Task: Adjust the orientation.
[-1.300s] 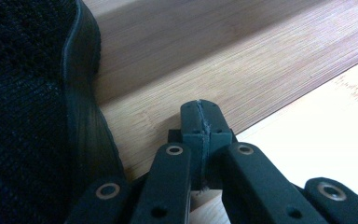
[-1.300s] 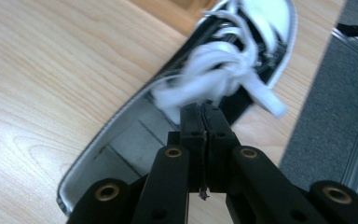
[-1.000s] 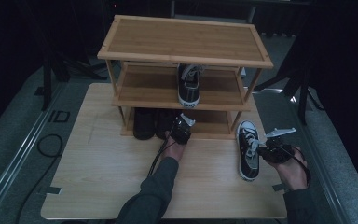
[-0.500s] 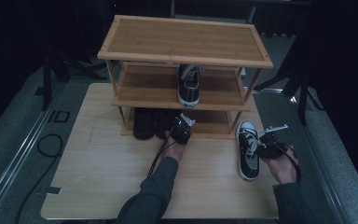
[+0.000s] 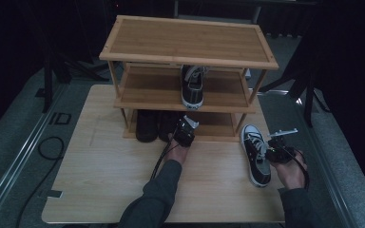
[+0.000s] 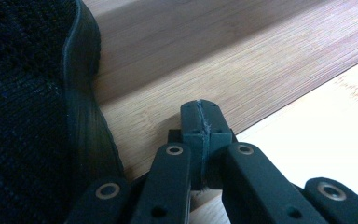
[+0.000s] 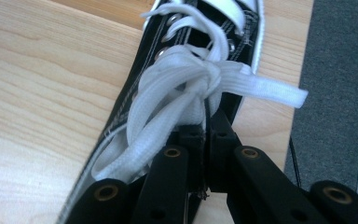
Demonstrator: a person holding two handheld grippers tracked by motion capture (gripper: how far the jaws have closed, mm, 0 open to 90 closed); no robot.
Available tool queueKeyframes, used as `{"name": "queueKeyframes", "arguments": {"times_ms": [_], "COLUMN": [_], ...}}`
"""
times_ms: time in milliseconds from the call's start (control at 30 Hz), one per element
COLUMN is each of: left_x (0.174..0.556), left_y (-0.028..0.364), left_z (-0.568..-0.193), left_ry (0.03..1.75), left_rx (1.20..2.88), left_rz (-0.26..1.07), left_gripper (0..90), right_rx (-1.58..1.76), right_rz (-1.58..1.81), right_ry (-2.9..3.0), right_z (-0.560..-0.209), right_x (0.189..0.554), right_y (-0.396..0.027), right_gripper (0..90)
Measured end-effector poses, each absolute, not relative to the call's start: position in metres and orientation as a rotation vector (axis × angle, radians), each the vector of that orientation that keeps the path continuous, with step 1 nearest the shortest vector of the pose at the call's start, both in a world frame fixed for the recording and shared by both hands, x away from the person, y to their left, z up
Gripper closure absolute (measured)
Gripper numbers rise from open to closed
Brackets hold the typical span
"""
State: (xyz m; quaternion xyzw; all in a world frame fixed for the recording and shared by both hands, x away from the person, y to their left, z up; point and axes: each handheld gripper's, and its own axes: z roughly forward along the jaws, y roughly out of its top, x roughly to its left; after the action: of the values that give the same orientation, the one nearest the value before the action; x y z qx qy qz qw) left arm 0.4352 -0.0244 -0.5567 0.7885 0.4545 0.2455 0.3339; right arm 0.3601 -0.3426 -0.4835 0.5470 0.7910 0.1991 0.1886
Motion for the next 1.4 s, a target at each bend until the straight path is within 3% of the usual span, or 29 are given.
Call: {"name": "queueKeyframes", "arguments": {"times_ms": [567,1400], "left_x": [0.435,0.435], "left_y": [-0.024,-0.023], "left_z": [-0.557,-0.557], "left_ry": [1.191,1.190], "left_rx": [2.052,2.052], "left_rz": [0.641,0.634], "left_gripper": [89.8,89.8], "right_rx": [1.456,1.238], "right_rz": [0.591,0.638], "right_ry": [2.248,2.388], "right_z": [-0.462,-0.434], "right_x": [0.346,0.338], "right_y": [-0.360,-0.340], "right_gripper": [88.1,88.1]}}
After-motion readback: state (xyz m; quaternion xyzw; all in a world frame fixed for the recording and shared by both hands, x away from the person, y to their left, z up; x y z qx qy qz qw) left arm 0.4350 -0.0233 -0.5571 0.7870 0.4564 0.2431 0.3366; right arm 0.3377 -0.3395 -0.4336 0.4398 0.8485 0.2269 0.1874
